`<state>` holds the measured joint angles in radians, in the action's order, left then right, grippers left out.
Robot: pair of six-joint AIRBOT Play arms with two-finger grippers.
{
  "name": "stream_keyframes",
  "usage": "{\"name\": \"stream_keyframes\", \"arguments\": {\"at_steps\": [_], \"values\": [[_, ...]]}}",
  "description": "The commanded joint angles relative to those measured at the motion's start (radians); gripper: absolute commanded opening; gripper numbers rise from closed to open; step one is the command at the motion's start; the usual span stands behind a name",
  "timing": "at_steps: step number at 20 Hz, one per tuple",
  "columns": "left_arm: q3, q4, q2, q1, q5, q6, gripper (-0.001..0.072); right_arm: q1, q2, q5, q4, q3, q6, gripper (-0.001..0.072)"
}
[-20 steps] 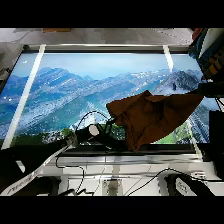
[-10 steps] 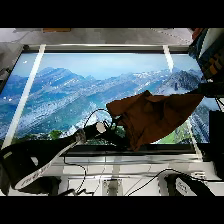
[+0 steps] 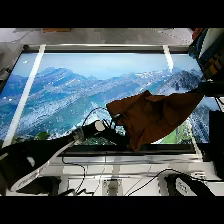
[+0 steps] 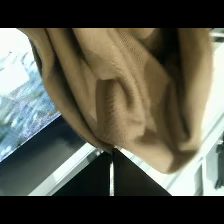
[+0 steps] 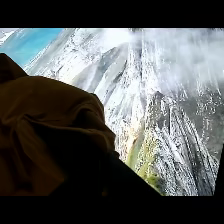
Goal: Fold the clothes and pants, and hang the long-sleeved shirts on hangers.
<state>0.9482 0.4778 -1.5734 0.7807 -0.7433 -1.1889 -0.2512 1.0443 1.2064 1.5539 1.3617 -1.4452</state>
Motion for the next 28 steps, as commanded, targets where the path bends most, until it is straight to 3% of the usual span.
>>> {"name": "stream_keyframes", "arguments": {"at_steps": [1, 6, 8, 11, 14, 19, 28], "values": [[0.001, 0.09, 0.115, -0.081, -0.002, 0.0, 0.002, 0.0, 0.0, -0.05, -0.029, 0.0, -0.001, 0.0011], [0.021, 0.218, 0.478, -0.419, 0.004, 0.0, 0.002, 0.003, -0.001, -0.132, -0.15, 0.0, -0.001, 0.0011], [0.034, 0.218, 0.628, -0.581, 0.048, 0.0, 0.002, 0.003, -0.005, -0.156, -0.28, 0.001, 0.0, 0.0011], [0.035, 0.219, 0.837, -0.778, 0.232, 0.001, 0.002, 0.003, -0.023, -0.247, -0.467, 0.002, 0.013, 0.0011], [0.035, 0.219, 0.999, -0.92, 0.405, 0.0, 0.0021, 0.003, -0.063, -0.293, -0.487, 0.029, 0.022, 0.0011], [0.035, 0.27, 1.175, -1.023, 0.512, 0.0, 0.0021, 0.003, -0.233, -0.276, -0.472, 0.091, 0.023, 0.0011], [0.035, 0.311, 1.328, -1.032, 0.698, 0.0, 0.0021, 0.003, -0.628, -0.309, -0.458, 0.098, 0.021, 0.0011]]}}
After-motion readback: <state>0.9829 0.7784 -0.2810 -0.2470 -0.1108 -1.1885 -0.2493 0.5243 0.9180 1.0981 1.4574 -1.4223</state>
